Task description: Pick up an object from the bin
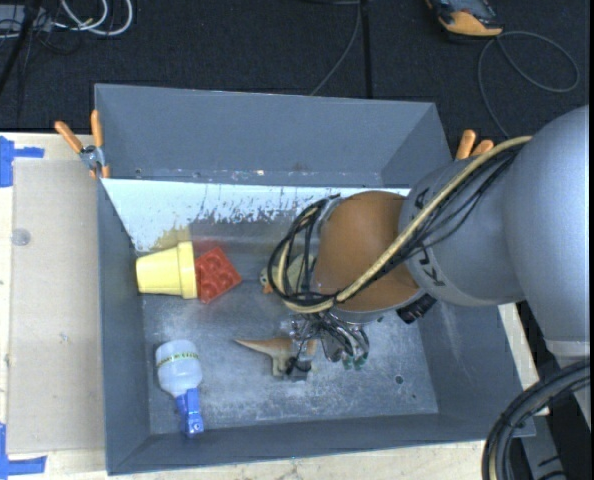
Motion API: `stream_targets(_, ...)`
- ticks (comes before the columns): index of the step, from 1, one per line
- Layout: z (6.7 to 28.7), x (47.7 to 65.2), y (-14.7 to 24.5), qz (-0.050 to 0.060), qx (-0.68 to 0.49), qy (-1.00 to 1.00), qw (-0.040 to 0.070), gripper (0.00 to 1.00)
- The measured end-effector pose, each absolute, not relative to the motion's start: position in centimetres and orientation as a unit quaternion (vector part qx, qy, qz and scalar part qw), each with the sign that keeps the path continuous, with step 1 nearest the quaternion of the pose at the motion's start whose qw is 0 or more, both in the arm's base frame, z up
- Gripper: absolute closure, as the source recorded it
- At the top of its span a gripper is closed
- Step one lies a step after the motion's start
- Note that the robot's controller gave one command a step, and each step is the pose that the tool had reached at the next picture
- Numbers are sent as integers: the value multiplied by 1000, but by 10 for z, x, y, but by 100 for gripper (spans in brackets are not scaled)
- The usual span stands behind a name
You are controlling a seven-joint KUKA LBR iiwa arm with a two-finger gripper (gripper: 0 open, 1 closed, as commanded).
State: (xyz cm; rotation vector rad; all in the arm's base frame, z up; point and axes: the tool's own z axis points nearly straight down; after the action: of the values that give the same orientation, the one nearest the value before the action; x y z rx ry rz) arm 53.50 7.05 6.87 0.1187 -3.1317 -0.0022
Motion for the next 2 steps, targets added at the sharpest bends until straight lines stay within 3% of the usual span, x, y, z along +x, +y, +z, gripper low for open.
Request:
stream_targets(1,69,535,70,-1,37,-999,4,100)
stream_targets(2,174,529,59,-1,28,-1000,4,100)
